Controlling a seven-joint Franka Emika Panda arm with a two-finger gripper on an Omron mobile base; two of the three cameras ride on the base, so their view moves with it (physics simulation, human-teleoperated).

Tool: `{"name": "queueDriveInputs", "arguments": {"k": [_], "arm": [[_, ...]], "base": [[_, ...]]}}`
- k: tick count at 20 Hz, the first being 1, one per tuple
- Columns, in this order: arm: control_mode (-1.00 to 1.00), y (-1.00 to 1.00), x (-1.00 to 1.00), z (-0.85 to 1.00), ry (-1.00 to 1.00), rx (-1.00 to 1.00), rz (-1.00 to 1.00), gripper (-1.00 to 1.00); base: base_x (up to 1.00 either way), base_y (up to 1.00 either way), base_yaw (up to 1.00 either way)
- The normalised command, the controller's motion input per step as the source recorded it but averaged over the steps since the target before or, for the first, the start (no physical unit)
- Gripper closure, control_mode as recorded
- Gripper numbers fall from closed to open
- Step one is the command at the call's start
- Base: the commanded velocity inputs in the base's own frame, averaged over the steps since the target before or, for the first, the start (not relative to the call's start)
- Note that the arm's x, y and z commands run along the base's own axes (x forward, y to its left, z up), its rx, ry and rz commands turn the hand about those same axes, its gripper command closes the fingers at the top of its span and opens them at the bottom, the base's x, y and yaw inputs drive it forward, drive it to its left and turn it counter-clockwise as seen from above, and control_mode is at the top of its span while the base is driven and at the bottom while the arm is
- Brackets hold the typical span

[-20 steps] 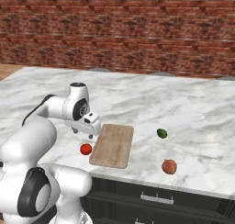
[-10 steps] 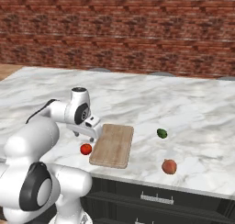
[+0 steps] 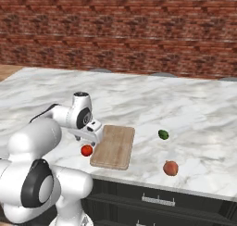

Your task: Place the avocado, onion, tomato, and bell pepper on the cutting board.

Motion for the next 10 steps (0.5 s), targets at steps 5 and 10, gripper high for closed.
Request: {"name": "queueDriveInputs", "arguments": {"k": [5,10], "arm": [[-1.0,0.0,0.07,-0.26,0.05,0.0,-0.01,-1.0],[-1.0,0.0,0.04,-0.26,0.05,0.01,-0.01,-1.0]], "base": [[0.0,0.0,0.0],[0.0,0.0,0.0]]}}
